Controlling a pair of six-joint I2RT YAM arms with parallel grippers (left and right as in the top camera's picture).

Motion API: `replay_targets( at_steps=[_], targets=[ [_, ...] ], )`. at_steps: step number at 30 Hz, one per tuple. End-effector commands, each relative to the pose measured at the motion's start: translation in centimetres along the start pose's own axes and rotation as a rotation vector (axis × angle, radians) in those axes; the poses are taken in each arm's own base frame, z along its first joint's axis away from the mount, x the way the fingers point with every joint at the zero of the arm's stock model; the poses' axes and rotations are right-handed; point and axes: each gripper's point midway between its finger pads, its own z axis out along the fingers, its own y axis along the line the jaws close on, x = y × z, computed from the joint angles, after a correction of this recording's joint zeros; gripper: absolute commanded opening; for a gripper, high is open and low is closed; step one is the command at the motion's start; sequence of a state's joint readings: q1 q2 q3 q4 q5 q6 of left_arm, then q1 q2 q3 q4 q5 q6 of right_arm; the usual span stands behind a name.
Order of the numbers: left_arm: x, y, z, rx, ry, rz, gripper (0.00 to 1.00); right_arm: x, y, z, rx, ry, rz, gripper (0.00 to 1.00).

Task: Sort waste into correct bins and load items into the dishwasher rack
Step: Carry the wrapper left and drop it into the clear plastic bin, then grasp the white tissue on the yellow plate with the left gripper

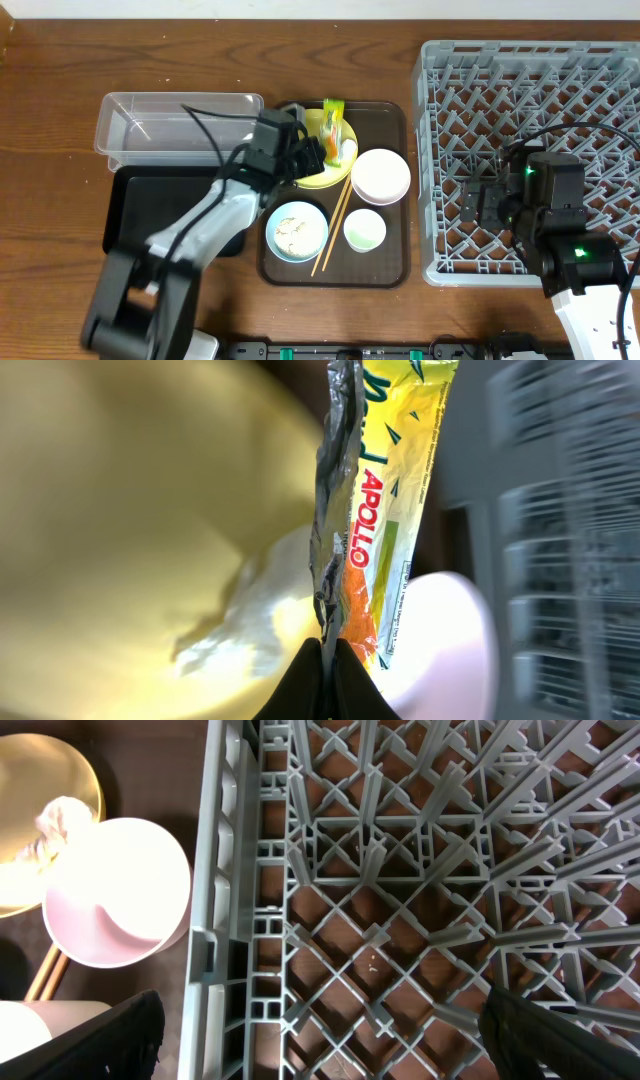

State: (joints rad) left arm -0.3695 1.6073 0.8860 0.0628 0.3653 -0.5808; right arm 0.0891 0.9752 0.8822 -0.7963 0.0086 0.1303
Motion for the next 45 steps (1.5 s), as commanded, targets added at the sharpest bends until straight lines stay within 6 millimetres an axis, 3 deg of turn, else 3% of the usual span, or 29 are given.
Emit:
replay_targets(
  at_steps=[1,5,11,15,19,21,22,23,27,29,33,36,45],
  targets=[
    [-3.8,-1.6,-3.4,-0.031,-0.164,0.13,0.06,-0.7,-0.2,-0.4,0.011,-0.019,0.015,0.99],
    [-7.4,0.0,-7.1,-0.145,-0.33,0.106,0.06,-0.6,-0.2,-0.4,0.011,-0.015,0.015,0.99],
    [-10.7,7.1,-11.0,-0.376,-0.499,-0.128,0.06,-0.5,-0.3,-0.4,0.012,-0.011,0.016,0.99],
    [-11.3,11.0,-11.8,-0.441,-0.529,-0.275,0.06,-0.5,-0.2,-0.4,0.011,-0.011,0.016,0.99],
    [-10.9,13.3,-11.6,-0.485,-0.513,-0.338,0.07,-0.5,-0.2,-0.4,0.011,-0.011,0.016,0.99],
    [-10.8,13.6,-11.4,-0.491,-0.507,-0.34,0.26,-0.5,-0.2,-0.4,0.011,-0.011,0.016,0.99],
    [-10.8,13.6,-11.4,-0.491,-0.506,-0.34,0.37,-0.5,-0.2,-0.4,0.011,-0.011,0.016,0.99],
    [-10.8,13.5,-11.4,-0.49,-0.507,-0.339,0.4,-0.5,-0.3,-0.4,0.012,-0.011,0.016,0.99],
    [-11.0,13.1,-11.7,-0.475,-0.512,-0.335,0.44,-0.5,-0.3,-0.4,0.012,-0.011,0.016,0.99],
    [-11.2,11.8,-11.5,-0.418,-0.492,-0.285,0.44,-0.5,-0.3,-0.4,0.012,-0.011,0.015,0.99],
    [-11.6,6.5,-10.6,-0.214,-0.421,-0.034,0.46,-0.5,-0.2,-0.4,0.011,-0.012,0.016,0.99],
    [-10.1,3.3,-9.3,-0.129,-0.338,0.203,0.5,-0.5,-0.2,-0.4,0.011,-0.012,0.016,0.99],
    [-3.8,0.2,-4.1,-0.101,-0.116,0.604,0.59,-0.5,-0.2,-0.4,0.011,-0.011,0.016,0.99]
  ],
)
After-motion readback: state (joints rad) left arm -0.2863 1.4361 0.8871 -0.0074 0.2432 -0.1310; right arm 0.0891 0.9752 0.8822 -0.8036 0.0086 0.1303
